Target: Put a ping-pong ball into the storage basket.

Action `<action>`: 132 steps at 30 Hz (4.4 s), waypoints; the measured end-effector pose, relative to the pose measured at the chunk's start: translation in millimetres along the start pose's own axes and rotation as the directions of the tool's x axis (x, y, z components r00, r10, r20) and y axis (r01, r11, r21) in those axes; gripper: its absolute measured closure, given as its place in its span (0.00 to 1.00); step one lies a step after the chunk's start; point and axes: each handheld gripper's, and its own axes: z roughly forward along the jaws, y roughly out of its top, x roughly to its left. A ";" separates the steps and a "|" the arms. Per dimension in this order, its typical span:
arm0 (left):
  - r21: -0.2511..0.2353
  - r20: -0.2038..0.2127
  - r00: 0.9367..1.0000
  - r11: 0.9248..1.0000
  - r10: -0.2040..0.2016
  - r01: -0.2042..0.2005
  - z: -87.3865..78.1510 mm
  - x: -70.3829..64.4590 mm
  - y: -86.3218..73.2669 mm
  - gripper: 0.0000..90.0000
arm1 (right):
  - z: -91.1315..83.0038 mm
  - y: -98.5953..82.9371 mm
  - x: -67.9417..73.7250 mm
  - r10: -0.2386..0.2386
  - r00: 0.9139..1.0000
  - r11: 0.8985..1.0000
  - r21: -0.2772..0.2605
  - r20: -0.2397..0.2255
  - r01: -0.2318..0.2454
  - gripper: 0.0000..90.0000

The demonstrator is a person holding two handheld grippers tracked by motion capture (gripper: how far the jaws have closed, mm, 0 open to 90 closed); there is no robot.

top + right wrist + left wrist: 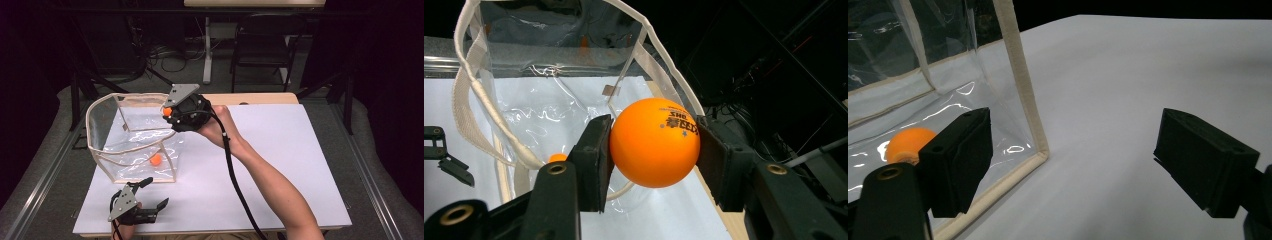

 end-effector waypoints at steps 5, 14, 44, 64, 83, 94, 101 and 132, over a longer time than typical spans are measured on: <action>0.000 0.000 1.000 1.000 0.000 0.000 -0.1 0.0 0.0 0.17 | 3.0 2.2 1.7 -0.003 1.000 1.000 -0.001 -0.001 0.003 0.56; -0.001 0.000 1.000 1.000 0.000 0.000 -0.2 0.2 0.0 0.17 | 8.7 5.3 4.4 -0.010 1.000 1.000 0.002 -0.010 0.010 0.56; -0.001 0.000 1.000 1.000 -0.001 0.001 -0.2 0.2 -0.1 0.17 | 19.8 9.6 13.5 -0.013 1.000 1.000 -0.004 -0.022 0.013 0.56; -0.001 0.002 1.000 1.000 0.000 0.000 -0.3 0.1 -0.1 0.17 | 28.9 11.5 19.0 -0.016 0.999 1.000 0.000 -0.039 0.016 0.56; -0.002 0.003 1.000 1.000 0.000 0.000 -0.5 0.3 -0.1 0.17 | 39.7 13.4 25.1 -0.007 0.998 1.000 -0.001 -0.070 0.007 0.56; -0.002 0.001 1.000 1.000 -0.001 0.001 -0.6 0.3 -0.1 0.17 | 51.6 11.3 25.7 0.007 0.995 1.000 0.025 -0.100 -0.004 0.56; -0.005 0.001 1.000 1.000 -0.005 0.005 -0.6 0.2 -0.1 0.17 | 58.4 11.8 27.6 0.002 0.994 0.999 0.045 -0.109 0.003 0.56; -0.004 0.008 1.000 1.000 -0.004 0.004 -0.9 0.5 -0.2 0.17 | 74.0 8.8 30.8 0.057 0.990 0.996 0.071 -0.132 -0.048 0.40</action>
